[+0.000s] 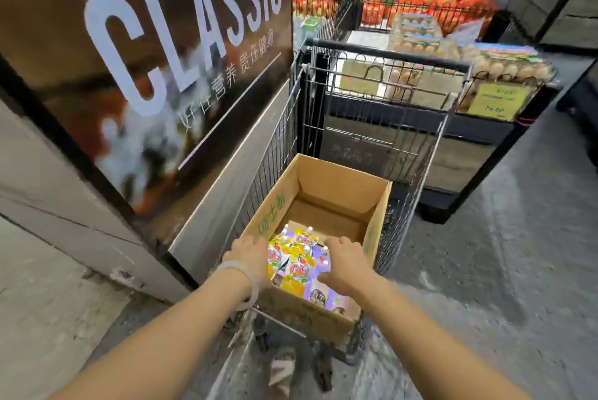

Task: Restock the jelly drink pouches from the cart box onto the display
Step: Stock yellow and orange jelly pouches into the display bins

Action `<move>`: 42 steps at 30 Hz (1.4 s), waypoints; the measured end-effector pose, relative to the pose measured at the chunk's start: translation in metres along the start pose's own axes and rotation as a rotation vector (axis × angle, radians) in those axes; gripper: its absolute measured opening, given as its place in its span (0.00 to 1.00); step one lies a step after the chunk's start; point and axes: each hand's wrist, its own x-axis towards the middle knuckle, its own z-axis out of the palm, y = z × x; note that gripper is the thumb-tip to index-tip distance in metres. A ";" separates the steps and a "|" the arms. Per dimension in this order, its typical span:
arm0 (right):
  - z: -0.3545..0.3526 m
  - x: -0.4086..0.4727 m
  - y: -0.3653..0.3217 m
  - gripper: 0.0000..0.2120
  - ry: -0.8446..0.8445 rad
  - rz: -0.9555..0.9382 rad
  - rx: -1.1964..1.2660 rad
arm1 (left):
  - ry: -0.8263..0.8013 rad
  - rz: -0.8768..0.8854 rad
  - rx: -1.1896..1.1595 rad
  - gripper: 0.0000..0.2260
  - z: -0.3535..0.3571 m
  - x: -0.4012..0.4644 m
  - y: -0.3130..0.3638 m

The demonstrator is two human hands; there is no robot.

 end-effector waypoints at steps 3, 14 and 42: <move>0.021 0.043 0.013 0.28 -0.041 0.068 0.079 | -0.082 0.016 0.002 0.29 0.016 0.055 0.001; 0.132 0.169 0.036 0.24 -0.393 0.388 0.511 | -0.442 -0.037 0.068 0.27 0.111 0.211 -0.009; 0.226 0.203 0.030 0.27 -0.202 0.911 1.193 | -0.528 -0.594 -0.516 0.14 0.160 0.251 -0.016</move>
